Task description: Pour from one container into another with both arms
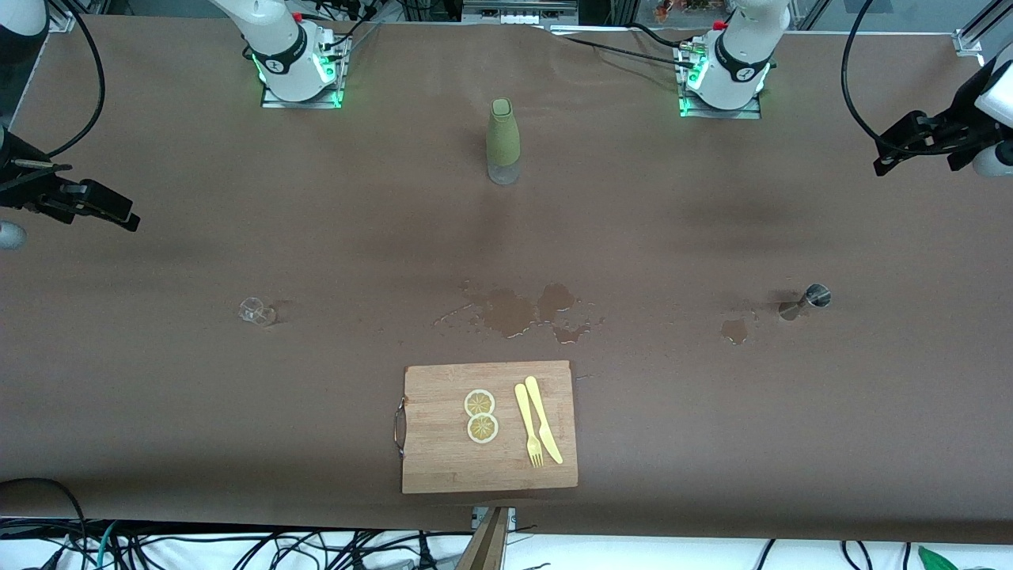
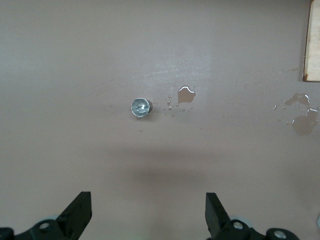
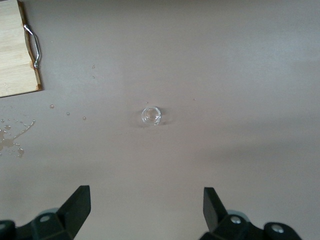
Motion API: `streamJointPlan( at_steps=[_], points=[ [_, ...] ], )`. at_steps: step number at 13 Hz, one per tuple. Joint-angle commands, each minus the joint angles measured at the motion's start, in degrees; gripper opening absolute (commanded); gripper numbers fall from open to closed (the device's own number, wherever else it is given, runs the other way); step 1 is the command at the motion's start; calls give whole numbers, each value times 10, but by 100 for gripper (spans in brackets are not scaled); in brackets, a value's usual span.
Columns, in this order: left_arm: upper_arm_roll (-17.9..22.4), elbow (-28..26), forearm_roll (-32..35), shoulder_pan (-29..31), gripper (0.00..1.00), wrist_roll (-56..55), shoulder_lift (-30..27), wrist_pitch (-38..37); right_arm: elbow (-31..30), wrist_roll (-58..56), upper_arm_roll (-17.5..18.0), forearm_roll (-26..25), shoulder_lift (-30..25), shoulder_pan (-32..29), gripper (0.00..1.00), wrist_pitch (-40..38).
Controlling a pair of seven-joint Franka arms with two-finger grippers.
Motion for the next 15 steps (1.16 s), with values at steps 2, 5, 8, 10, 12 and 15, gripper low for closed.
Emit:
streamJointPlan(
  at_steps=[2, 5, 8, 10, 12, 15],
  points=[
    [81, -29, -25, -56, 100, 49, -31, 28, -11, -7, 2, -4, -11, -4, 100, 6],
    [232, -30, -18, -216, 100, 47, -32, 23, -11, -7, 2, -4, -11, -4, 100, 9],
    [232, -30, -17, -216, 100, 47, -34, 15, -11, -7, 2, -4, -11, -4, 100, 9],
    [232, -29, -17, -220, 100, 47, -35, 8, -11, -7, 2, -4, -11, -4, 100, 9],
    [232, -29, -17, -221, 100, 49, -31, 8, -11, -7, 2, -4, -11, -4, 100, 9],
    [232, -27, -5, -223, 100, 50, -25, 9, -11, -7, 1, -4, -11, -4, 100, 9]
  ],
)
